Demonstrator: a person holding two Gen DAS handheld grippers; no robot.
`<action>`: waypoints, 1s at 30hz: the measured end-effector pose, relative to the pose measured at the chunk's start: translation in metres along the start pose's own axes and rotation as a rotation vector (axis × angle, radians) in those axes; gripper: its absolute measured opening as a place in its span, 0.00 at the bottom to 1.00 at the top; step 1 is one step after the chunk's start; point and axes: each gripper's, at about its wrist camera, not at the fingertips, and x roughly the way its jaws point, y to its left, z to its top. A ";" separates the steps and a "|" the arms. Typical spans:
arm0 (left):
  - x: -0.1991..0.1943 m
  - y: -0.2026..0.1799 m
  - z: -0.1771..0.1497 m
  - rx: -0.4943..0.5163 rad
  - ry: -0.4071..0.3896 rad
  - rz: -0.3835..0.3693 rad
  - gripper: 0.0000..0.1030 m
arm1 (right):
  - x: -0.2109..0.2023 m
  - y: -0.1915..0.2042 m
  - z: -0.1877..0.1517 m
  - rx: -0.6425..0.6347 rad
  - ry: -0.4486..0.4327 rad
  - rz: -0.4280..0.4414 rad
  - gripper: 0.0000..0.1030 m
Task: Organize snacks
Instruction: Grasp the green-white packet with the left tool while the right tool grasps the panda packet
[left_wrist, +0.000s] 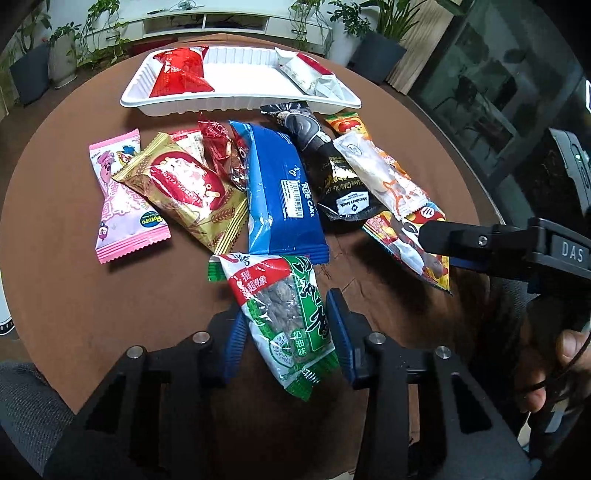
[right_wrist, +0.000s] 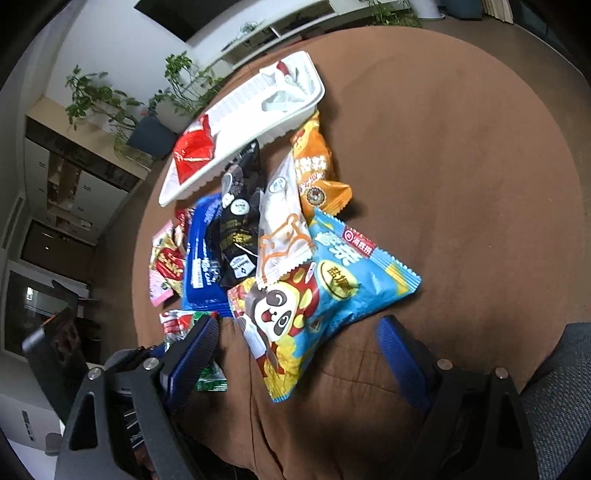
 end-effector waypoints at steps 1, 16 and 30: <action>0.001 0.001 0.001 -0.003 -0.002 -0.006 0.38 | 0.000 0.001 0.001 0.001 -0.002 -0.007 0.88; -0.004 0.008 -0.012 -0.018 -0.012 -0.118 0.15 | 0.013 0.011 0.009 -0.017 -0.008 -0.080 0.88; -0.006 0.018 -0.022 -0.037 -0.021 -0.165 0.14 | 0.013 0.012 0.011 -0.091 -0.023 -0.133 0.52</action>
